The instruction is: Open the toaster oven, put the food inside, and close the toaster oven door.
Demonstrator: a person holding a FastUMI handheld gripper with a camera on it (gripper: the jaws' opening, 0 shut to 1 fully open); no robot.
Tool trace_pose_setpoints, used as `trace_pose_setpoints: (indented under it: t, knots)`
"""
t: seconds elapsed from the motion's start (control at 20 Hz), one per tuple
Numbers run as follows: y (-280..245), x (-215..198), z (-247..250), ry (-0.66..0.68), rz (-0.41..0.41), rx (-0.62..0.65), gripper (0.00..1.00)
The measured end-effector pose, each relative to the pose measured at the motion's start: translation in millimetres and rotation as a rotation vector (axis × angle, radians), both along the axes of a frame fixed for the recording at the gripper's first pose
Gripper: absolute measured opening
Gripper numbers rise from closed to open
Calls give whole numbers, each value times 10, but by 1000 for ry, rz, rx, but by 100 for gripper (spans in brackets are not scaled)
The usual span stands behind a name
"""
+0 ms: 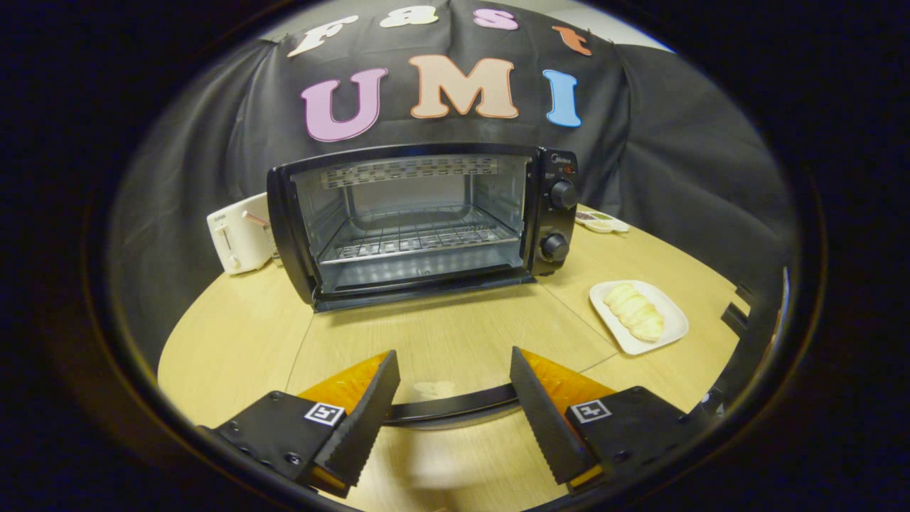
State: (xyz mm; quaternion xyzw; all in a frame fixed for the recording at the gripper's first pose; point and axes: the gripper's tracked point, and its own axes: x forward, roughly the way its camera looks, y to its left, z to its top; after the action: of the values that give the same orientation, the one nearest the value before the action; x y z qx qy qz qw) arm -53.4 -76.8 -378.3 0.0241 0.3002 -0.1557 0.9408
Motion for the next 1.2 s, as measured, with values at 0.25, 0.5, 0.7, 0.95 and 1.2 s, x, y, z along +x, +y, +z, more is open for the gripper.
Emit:
trace_pose_setpoints:
  t: [0.25, 0.5, 0.7, 0.95, 1.2]
  knots:
    - [-482, 3, 397, -37, -71, -101, 99]
    - [-1345, 0, 591, -57, -228, -142, 98]
    - [-2008, -56, 390, 33, -307, -161, 98]
    - [-2352, -125, -12, 202, -285, -129, 99]
    - [-2467, -171, -292, 281, -269, -90, 98]
